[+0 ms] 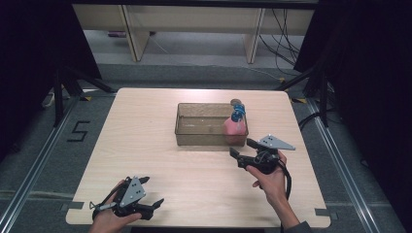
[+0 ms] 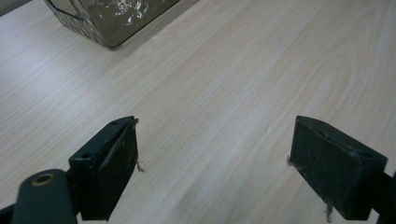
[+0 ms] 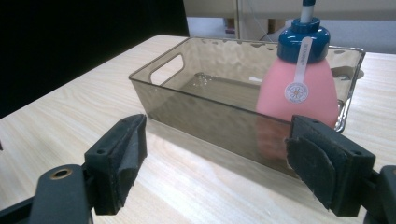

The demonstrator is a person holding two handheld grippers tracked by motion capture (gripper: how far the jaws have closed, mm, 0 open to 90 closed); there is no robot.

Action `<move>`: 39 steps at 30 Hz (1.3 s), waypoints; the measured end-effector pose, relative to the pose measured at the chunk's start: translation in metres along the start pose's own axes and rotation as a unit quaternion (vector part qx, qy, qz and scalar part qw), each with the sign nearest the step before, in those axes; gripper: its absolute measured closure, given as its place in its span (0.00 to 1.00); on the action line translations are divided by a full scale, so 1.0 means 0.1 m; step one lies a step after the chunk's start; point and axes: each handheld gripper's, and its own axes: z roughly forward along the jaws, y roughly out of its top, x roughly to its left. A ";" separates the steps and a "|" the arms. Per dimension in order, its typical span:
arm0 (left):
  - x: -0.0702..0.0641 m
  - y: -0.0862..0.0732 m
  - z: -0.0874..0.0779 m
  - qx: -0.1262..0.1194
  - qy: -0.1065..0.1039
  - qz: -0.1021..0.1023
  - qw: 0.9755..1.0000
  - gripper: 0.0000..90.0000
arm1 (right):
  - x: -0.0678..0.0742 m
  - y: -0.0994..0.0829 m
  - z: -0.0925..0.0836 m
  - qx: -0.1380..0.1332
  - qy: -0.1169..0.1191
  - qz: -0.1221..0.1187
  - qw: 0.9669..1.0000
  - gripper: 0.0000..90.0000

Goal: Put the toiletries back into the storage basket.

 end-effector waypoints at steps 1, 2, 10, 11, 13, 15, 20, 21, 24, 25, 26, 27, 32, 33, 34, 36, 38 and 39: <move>0.00 0.00 0.00 0.000 -0.003 0.001 1.000 0.17 | 0.00 -0.01 0.00 -0.004 0.004 0.000 1.000 0.24; 0.00 0.00 0.00 0.000 -0.003 0.001 1.000 0.17 | 0.00 -0.01 0.00 -0.002 0.005 0.000 1.000 0.24; -0.01 0.00 0.01 -0.008 -0.004 -0.012 1.000 0.16 | 0.05 -0.06 -0.04 -0.007 0.011 0.001 1.000 0.23; -0.01 0.00 0.01 -0.006 -0.005 -0.012 1.000 0.17 | 0.04 -0.07 -0.04 -0.004 0.015 -0.005 1.000 0.23; -0.01 0.00 0.01 -0.006 -0.005 -0.012 1.000 0.17 | 0.06 -0.08 -0.06 -0.001 0.015 0.004 1.000 0.23; -0.01 0.00 0.01 -0.008 -0.005 -0.013 1.000 0.16 | 0.05 -0.08 -0.06 -0.003 0.014 -0.007 1.000 0.23; 0.00 0.00 0.01 -0.011 -0.002 -0.015 1.000 0.17 | 0.07 -0.14 -0.09 -0.002 0.015 0.010 1.000 0.23; 0.00 0.00 0.01 -0.011 -0.001 -0.015 1.000 0.17 | 0.06 -0.14 -0.10 0.001 0.015 0.000 1.000 0.23; 0.00 0.00 0.01 -0.009 0.000 -0.014 1.000 0.17 | 0.08 -0.17 -0.12 -0.001 0.015 0.001 1.000 0.23; 0.02 0.01 0.00 0.002 0.001 -0.003 1.000 0.16 | 0.07 -0.18 -0.12 -0.002 0.014 -0.010 1.000 0.23; 0.02 0.01 0.00 0.002 0.001 -0.003 1.000 0.17 | 0.07 -0.18 -0.12 -0.002 0.014 -0.010 1.000 0.23; 0.00 0.00 0.02 -0.009 0.006 -0.014 1.000 0.16 | 0.08 -0.20 -0.13 0.002 0.018 -0.015 1.000 0.23; 0.01 0.00 0.02 -0.006 0.001 -0.013 1.000 0.16 | 0.13 -0.24 -0.16 0.008 0.026 -0.007 1.000 0.22; 0.02 0.00 0.01 0.003 0.001 -0.002 1.000 0.17 | 0.12 -0.24 -0.17 0.005 0.027 -0.011 1.000 0.22; 0.02 0.00 0.00 0.004 0.000 -0.004 1.000 0.16 | 0.11 -0.24 -0.17 0.002 0.020 -0.028 0.999 0.22; 0.02 0.00 0.00 0.004 0.003 0.000 1.000 0.16 | 0.11 -0.24 -0.17 0.001 0.025 -0.029 0.999 0.22; 0.00 -0.01 0.00 -0.007 0.004 -0.012 1.000 0.16 | 0.16 -0.27 -0.16 0.007 0.030 -0.005 1.000 0.22; 0.00 -0.01 -0.01 -0.008 0.004 -0.014 1.000 0.17 | 0.15 -0.27 -0.16 0.005 0.034 -0.024 0.999 0.22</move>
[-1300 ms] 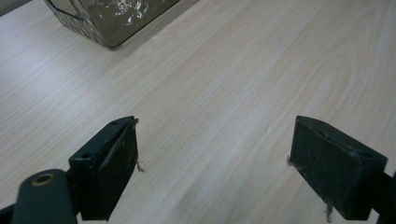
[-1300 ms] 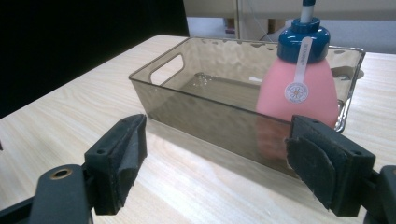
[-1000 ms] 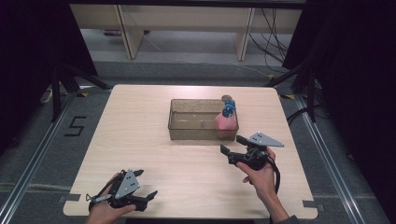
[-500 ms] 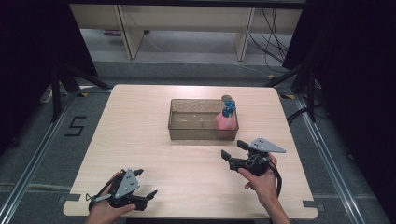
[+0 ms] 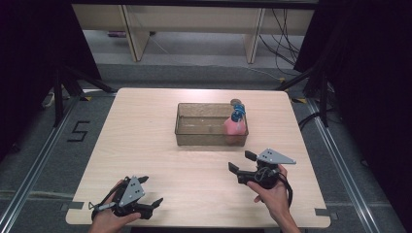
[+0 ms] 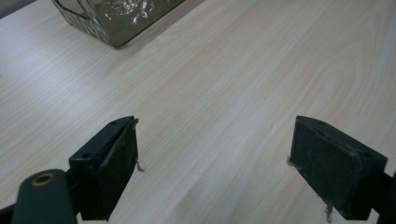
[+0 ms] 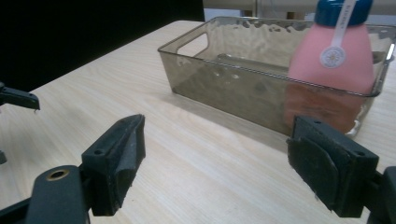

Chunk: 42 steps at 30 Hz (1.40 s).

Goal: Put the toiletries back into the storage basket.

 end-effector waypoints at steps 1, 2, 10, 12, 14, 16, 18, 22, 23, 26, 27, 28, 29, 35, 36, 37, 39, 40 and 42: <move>0.01 0.00 -0.01 0.002 -0.001 0.001 1.000 0.16 | 0.00 0.00 0.01 -0.006 -0.003 -0.007 1.000 0.22; 0.02 0.00 -0.01 0.002 0.000 0.002 1.000 0.17 | 0.01 0.00 -0.01 -0.005 -0.003 -0.008 1.000 0.22; 0.01 0.00 -0.01 0.001 -0.001 0.005 1.000 0.17 | 0.01 -0.03 -0.08 -0.003 -0.004 -0.001 1.000 0.22; 0.00 0.00 -0.01 -0.002 -0.002 0.001 1.000 0.16 | 0.02 -0.04 -0.09 -0.004 -0.001 0.003 1.000 0.22; -0.01 0.00 -0.01 -0.003 -0.001 0.003 1.000 0.17 | 0.03 -0.06 -0.12 -0.003 -0.005 0.017 1.000 0.22; -0.01 0.00 -0.01 -0.005 -0.005 -0.002 1.000 0.17 | 0.03 -0.07 -0.13 0.002 -0.003 0.023 1.000 0.23; -0.01 0.00 -0.02 -0.004 -0.003 0.000 1.000 0.16 | 0.02 -0.08 -0.13 -0.002 -0.002 0.017 1.000 0.23; -0.01 0.00 -0.03 -0.007 -0.001 0.001 1.000 0.17 | 0.02 -0.09 -0.15 -0.008 -0.009 0.001 1.000 0.23; -0.01 0.00 -0.02 -0.008 0.000 0.001 1.000 0.17 | 0.04 -0.10 -0.17 0.000 -0.005 0.017 1.000 0.23; 0.00 0.01 -0.03 0.004 -0.001 0.008 1.000 0.16 | 0.04 -0.11 -0.19 -0.007 -0.006 0.008 1.000 0.23; 0.00 0.01 -0.03 0.004 -0.001 0.008 1.000 0.17 | 0.04 -0.11 -0.19 -0.007 -0.006 0.008 1.000 0.23; -0.01 0.00 -0.02 -0.001 -0.002 0.006 1.000 0.17 | 0.05 -0.13 -0.21 -0.003 -0.003 0.014 1.000 0.23; -0.01 0.00 -0.02 -0.001 -0.001 0.007 1.000 0.17 | 0.05 -0.13 -0.22 -0.003 -0.003 0.014 1.000 0.23; 0.00 0.00 -0.02 -0.001 -0.001 0.006 1.000 0.17 | 0.06 -0.17 -0.29 -0.007 -0.003 0.021 1.000 0.23; 0.00 0.00 -0.02 -0.001 -0.001 0.006 1.000 0.17 | 0.06 -0.17 -0.30 -0.006 -0.004 0.021 1.000 0.23; -0.01 0.00 -0.02 -0.003 -0.003 0.003 1.000 0.17 | 0.06 -0.17 -0.30 -0.006 -0.004 0.021 1.000 0.23; -0.01 0.00 -0.02 0.000 -0.002 0.006 1.000 0.17 | 0.06 -0.18 -0.34 -0.002 -0.007 0.019 1.000 0.23; -0.01 0.00 -0.02 -0.002 -0.001 0.006 1.000 0.16 | 0.07 -0.21 -0.34 -0.006 -0.005 0.024 1.000 0.23; -0.01 0.00 -0.03 -0.001 0.000 0.007 1.000 0.16 | 0.07 -0.22 -0.34 -0.007 -0.003 0.026 1.000 0.23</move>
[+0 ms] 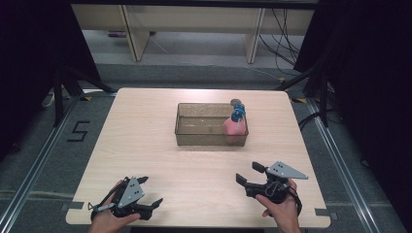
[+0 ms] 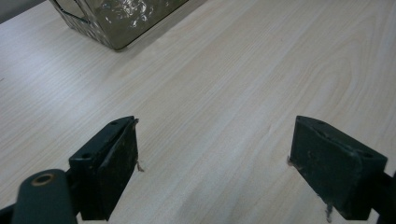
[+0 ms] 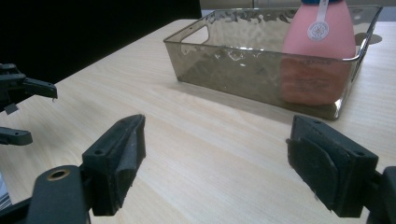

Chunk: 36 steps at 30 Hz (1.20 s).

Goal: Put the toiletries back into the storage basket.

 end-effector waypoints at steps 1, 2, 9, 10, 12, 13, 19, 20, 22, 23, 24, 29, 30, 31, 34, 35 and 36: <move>0.00 0.00 0.00 0.000 0.000 0.000 1.000 0.17 | 0.00 0.00 0.00 0.000 0.000 0.000 1.000 0.23; 0.00 0.00 0.00 0.000 -0.001 0.000 1.000 0.17 | 0.00 -0.01 -0.02 0.005 0.000 -0.002 1.000 0.22; 0.00 0.00 0.00 -0.002 0.002 0.000 1.000 0.17 | 0.02 -0.06 -0.06 0.008 0.006 0.006 1.000 0.21; -0.01 0.00 0.00 -0.005 0.002 -0.003 1.000 0.16 | 0.02 -0.07 -0.08 0.010 0.002 0.004 1.000 0.21; -0.01 0.00 0.00 -0.006 0.002 -0.003 1.000 0.17 | 0.02 -0.09 -0.08 0.007 0.003 0.007 1.000 0.20; -0.01 0.00 0.00 -0.006 0.002 -0.003 1.000 0.17 | 0.02 -0.09 -0.08 0.007 0.003 0.007 1.000 0.20; -0.01 0.00 0.00 -0.006 0.000 -0.002 1.000 0.17 | 0.00 -0.12 -0.12 0.012 0.001 0.001 1.000 0.19; -0.01 0.00 0.00 -0.006 0.000 -0.001 1.000 0.17 | 0.00 -0.13 -0.14 0.015 0.001 0.004 1.000 0.18; 0.01 0.01 -0.01 0.004 0.000 0.011 1.000 0.17 | 0.01 -0.14 -0.15 0.013 0.002 0.011 1.000 0.18; 0.01 0.01 -0.02 0.004 0.000 0.011 1.000 0.17 | 0.00 -0.15 -0.16 0.014 0.002 0.005 1.000 0.18; 0.01 0.01 -0.02 0.005 0.000 0.011 1.000 0.17 | 0.00 -0.15 -0.17 0.017 -0.002 -0.001 1.000 0.18; 0.01 0.01 -0.01 0.006 0.000 0.010 1.000 0.17 | 0.00 -0.18 -0.21 0.019 -0.005 0.001 1.000 0.18; 0.01 0.01 -0.01 0.006 0.000 0.010 1.000 0.16 | 0.00 -0.18 -0.21 0.019 -0.005 0.001 1.000 0.18; 0.01 0.01 -0.01 0.006 0.000 0.010 1.000 0.16 | 0.00 -0.19 -0.22 0.027 -0.002 0.007 1.000 0.17; 0.00 0.00 -0.01 0.001 0.002 0.009 1.000 0.16 | 0.00 -0.20 -0.24 0.021 0.000 0.003 1.000 0.18; 0.00 0.00 -0.01 0.001 0.002 0.009 1.000 0.17 | 0.00 -0.20 -0.24 0.021 0.000 0.003 1.000 0.18; 0.00 0.01 -0.01 0.002 0.003 0.010 1.000 0.17 | 0.00 -0.21 -0.24 0.017 -0.002 0.004 1.000 0.18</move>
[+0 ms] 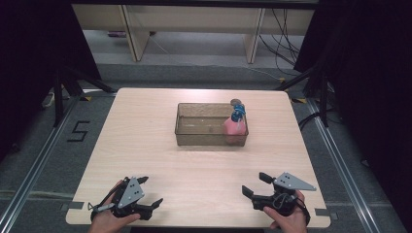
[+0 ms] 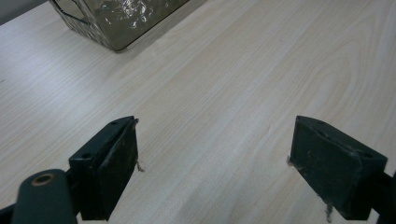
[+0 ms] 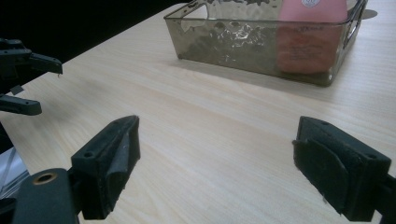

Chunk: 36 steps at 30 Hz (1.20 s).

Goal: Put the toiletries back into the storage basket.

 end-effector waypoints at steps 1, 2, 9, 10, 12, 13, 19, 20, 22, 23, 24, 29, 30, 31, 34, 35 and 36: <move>0.00 0.00 0.00 0.000 0.000 0.000 1.000 0.16 | 0.00 0.00 0.00 0.000 0.000 0.000 1.000 0.18; 0.00 0.00 0.00 0.000 0.000 0.000 1.000 0.17 | 0.00 -0.01 -0.02 0.002 -0.001 -0.003 1.000 0.18; 0.00 0.00 0.00 0.002 0.004 0.001 1.000 0.17 | 0.03 -0.05 -0.08 0.013 -0.012 0.021 1.000 0.18; 0.00 0.00 0.00 0.001 0.000 0.000 1.000 0.17 | 0.00 -0.05 -0.08 0.006 -0.015 -0.002 1.000 0.18; 0.00 0.00 0.00 0.000 0.000 -0.001 1.000 0.17 | 0.00 -0.05 -0.09 0.008 -0.014 -0.002 1.000 0.18; 0.00 0.00 0.00 0.000 0.000 -0.001 1.000 0.16 | 0.00 -0.07 -0.11 0.014 -0.012 -0.001 1.000 0.18; 0.00 0.00 0.00 0.005 -0.003 -0.002 1.000 0.16 | 0.05 -0.10 -0.14 0.030 -0.011 0.006 0.999 0.17; 0.00 0.00 0.01 0.003 -0.004 -0.004 1.000 0.17 | 0.04 -0.12 -0.13 0.025 -0.011 -0.011 1.000 0.18; 0.00 0.00 0.01 0.004 -0.006 -0.003 1.000 0.16 | 0.06 -0.13 -0.15 0.033 -0.012 -0.003 0.999 0.17; 0.00 0.00 0.01 0.004 -0.006 -0.003 1.000 0.16 | 0.04 -0.14 -0.13 0.022 -0.017 -0.023 0.999 0.17; -0.01 -0.01 0.02 -0.005 -0.004 -0.013 1.000 0.16 | 0.05 -0.14 -0.16 0.028 -0.014 -0.021 0.999 0.17; -0.01 -0.01 0.01 -0.002 -0.003 -0.011 1.000 0.16 | 0.07 -0.17 -0.17 0.044 -0.003 -0.014 0.999 0.17; -0.02 -0.01 0.02 -0.007 -0.005 -0.016 1.000 0.16 | 0.07 -0.17 -0.16 0.044 -0.002 -0.016 0.999 0.17; -0.01 -0.01 0.02 -0.004 -0.004 -0.012 1.000 0.16 | 0.07 -0.17 -0.16 0.044 -0.002 -0.016 0.999 0.17; 0.00 -0.01 0.01 0.007 -0.005 0.000 1.000 0.17 | 0.07 -0.19 -0.19 0.042 -0.007 -0.028 0.999 0.17; -0.02 -0.01 0.02 -0.005 0.000 -0.015 1.000 0.17 | 0.06 -0.21 -0.19 0.042 -0.003 -0.026 0.999 0.17; -0.01 -0.01 0.02 -0.005 -0.002 -0.013 1.000 0.16 | 0.06 -0.21 -0.20 0.046 0.001 -0.024 0.999 0.17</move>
